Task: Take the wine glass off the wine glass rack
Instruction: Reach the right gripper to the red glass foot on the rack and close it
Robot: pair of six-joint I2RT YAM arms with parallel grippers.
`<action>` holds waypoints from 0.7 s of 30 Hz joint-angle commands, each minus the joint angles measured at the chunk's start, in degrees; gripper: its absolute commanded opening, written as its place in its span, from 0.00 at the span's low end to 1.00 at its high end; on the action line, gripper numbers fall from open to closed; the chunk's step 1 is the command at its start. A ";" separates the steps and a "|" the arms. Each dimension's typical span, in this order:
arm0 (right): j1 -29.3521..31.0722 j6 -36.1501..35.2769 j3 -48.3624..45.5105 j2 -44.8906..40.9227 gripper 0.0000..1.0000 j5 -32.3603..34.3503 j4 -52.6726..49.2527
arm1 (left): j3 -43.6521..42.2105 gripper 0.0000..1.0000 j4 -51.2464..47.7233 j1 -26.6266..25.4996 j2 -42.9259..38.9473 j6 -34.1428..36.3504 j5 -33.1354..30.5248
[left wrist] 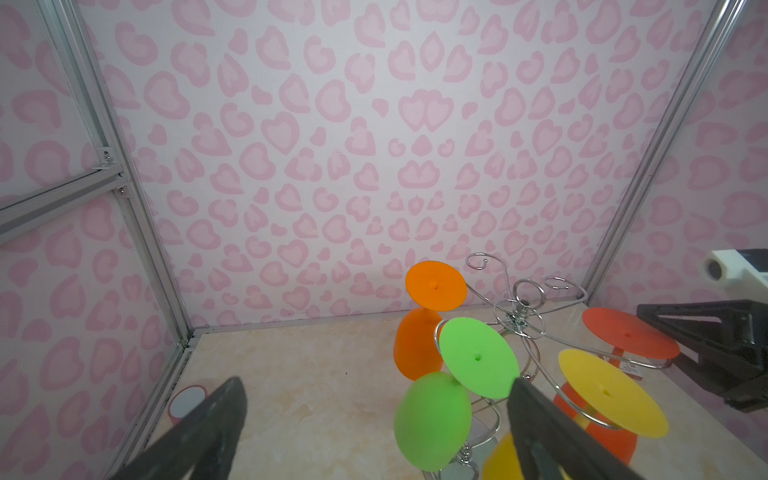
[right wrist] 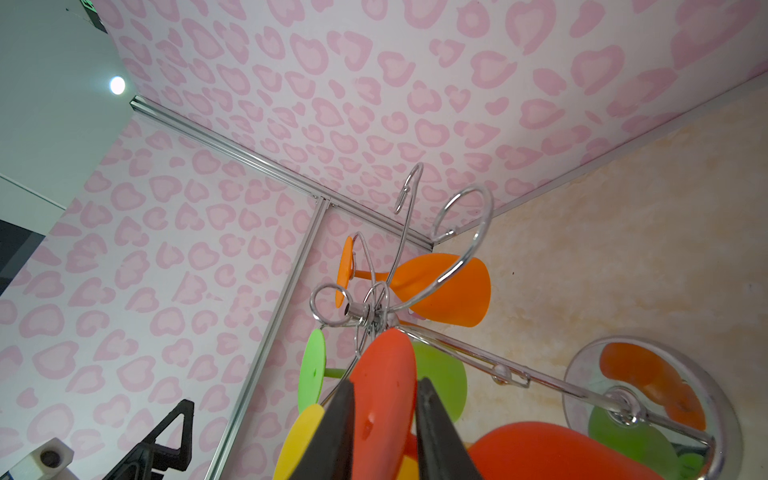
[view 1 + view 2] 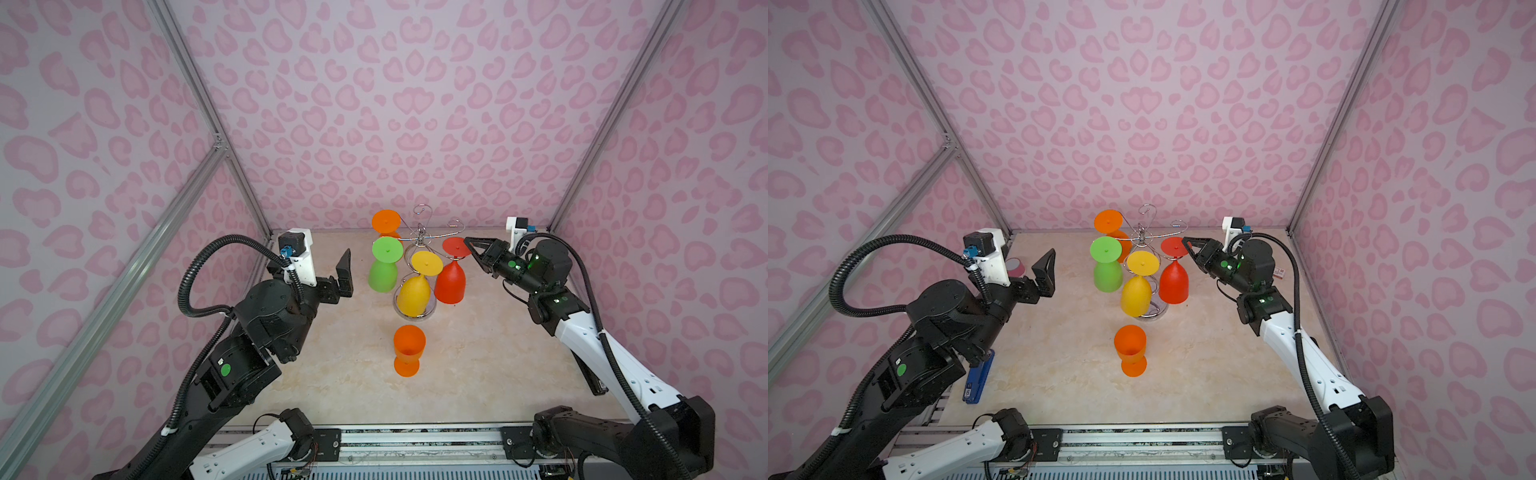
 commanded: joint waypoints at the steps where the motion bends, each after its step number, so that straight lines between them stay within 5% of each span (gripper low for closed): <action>1: 0.05 0.43 0.26 0.14 0.21 -0.65 1.39 | -0.26 1.00 3.35 0.14 -0.31 -0.08 -0.05; 10: 0.08 1.83 0.41 -0.39 0.00 -0.47 0.79 | -1.05 1.00 3.35 0.24 -1.27 -0.18 -0.37; 21: -1.11 9.43 -1.60 -0.66 0.00 -2.42 8.10 | -1.32 1.00 2.85 0.32 -1.93 -0.08 -0.60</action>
